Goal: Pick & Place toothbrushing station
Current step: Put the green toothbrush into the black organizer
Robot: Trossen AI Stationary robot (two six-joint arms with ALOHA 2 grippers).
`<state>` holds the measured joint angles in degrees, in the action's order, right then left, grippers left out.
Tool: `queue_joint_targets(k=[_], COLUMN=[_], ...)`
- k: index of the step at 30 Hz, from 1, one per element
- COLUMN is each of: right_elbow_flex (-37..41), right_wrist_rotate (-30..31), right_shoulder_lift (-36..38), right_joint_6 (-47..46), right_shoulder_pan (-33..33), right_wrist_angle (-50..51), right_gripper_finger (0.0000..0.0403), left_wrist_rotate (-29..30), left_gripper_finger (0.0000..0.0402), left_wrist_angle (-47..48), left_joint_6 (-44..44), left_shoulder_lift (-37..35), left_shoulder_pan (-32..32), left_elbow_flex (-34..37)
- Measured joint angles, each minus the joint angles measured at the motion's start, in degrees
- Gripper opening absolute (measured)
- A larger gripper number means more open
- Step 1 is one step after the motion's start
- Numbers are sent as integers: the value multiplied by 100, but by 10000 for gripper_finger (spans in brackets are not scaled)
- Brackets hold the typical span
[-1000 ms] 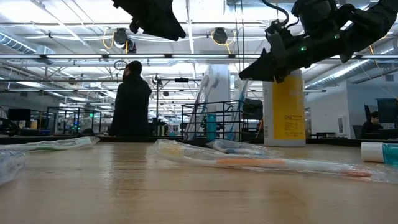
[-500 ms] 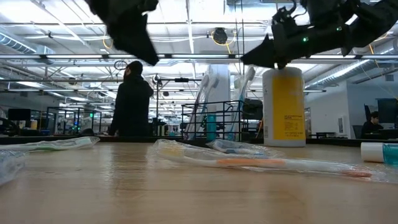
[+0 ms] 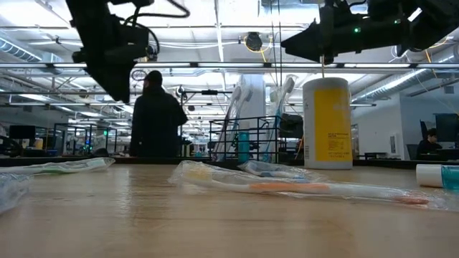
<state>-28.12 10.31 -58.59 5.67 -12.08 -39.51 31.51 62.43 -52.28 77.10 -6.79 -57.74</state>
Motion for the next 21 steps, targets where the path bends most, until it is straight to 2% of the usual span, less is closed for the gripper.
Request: queue_joint_targets(k=[4,8,10,15,21], right_elbow_flex=[0,-1,-1,0,-2], right_wrist_rotate=[8,8,8,8,8], right_shoulder_lift=[0,0,0,0,0], right_joint_6=[163,267,262,260,258], right_shoulder_pan=[0,0,0,0,0], right_wrist_angle=[156,207,212,210,267], right_gripper_finger=[198,199,198,199,199], left_wrist_rotate=[4,-56,-282,-799,-1264], left_gripper_finger=[170,170,170,170,170], left_wrist_angle=[418,139,-109,-1349,-2896], left_joint_6=[-137,66,59,-229,-463], left_shoulder_lift=[-327,-759,-1064,-1770,-1963], left_shoulder_pan=[170,367,468,608,604], left_elbow_flex=[1,259,589,1712,2904])
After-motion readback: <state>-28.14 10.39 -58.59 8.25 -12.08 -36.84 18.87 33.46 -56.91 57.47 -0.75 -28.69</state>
